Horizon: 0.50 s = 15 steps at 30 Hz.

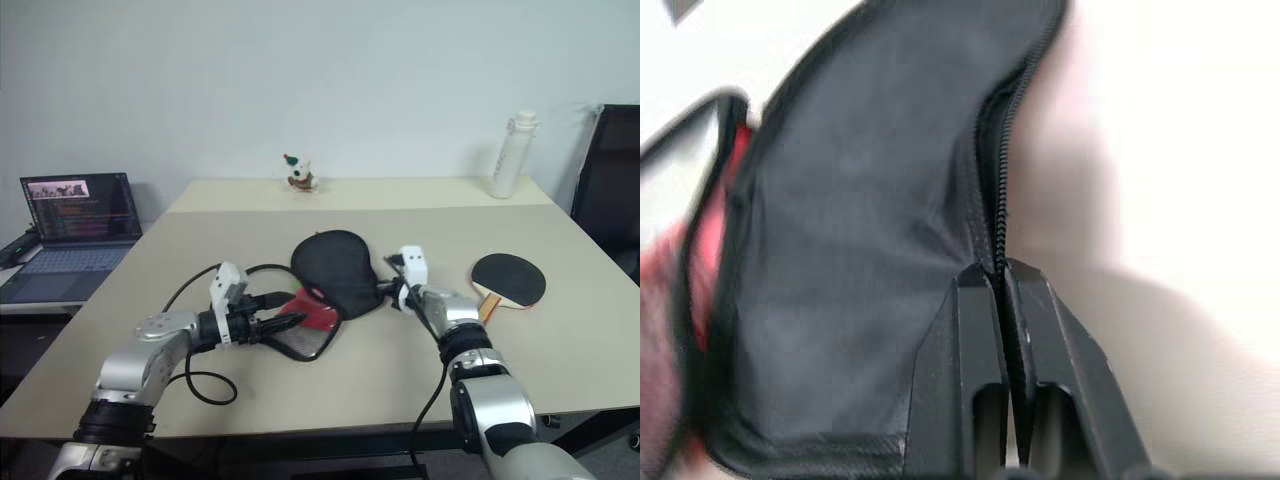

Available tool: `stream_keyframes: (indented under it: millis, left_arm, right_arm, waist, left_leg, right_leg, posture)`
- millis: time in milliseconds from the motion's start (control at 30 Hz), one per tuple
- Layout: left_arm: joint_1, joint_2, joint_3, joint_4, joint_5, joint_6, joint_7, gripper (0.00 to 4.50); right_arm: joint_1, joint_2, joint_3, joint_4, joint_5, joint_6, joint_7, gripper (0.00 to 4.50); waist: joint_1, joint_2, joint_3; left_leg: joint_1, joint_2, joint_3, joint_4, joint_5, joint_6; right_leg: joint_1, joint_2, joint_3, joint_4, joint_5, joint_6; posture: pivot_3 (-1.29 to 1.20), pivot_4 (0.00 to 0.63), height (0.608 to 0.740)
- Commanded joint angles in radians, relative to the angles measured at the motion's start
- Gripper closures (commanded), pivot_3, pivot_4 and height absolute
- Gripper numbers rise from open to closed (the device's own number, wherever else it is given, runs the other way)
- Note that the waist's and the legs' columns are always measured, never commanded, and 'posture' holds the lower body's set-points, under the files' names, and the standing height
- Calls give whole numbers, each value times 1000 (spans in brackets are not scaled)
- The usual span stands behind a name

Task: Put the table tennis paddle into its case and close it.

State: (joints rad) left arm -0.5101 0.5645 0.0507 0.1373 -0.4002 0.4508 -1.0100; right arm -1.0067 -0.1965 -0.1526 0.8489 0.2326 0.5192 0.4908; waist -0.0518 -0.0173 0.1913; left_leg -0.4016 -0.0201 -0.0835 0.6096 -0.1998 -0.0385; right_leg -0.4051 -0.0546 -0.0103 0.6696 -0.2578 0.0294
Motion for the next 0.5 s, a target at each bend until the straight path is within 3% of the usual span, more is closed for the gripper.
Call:
stream_keyframes:
  millis: [33, 267, 500]
  left_arm:
    - [-39, 9, 40, -2, -27, 0, 8, 1303]
    - [-86, 15, 11, 29, -22, 0, -40, 1303]
    - [-136, 22, -23, 85, -3, -19, -103, 1303]
  right_arm:
    - [21, -43, -75, -145, 45, 65, -83, 4479]
    - [199, -85, -172, -482, 102, 281, -246, 4479]
    - [400, -36, -256, -884, 172, 555, -400, 4479]
  waist:
    - [6, 0, 0]
    - [14, 0, 0]
    - [13, 0, 0]
  left_leg:
    - [0, -1, 0, 0, 0, 0]
    - [1, -1, 1, 0, 0, 0]
    - [2, 0, 1, 0, 0, 0]
  right_leg:
    - [0, -1, 0, 1, 0, 0]
    - [-1, -1, 0, 4, 0, 0]
    - [-1, 0, 1, 5, 0, 0]
  posture:
    - [0, 150, 740]
    - [0, 150, 740]
    - [0, 150, 740]
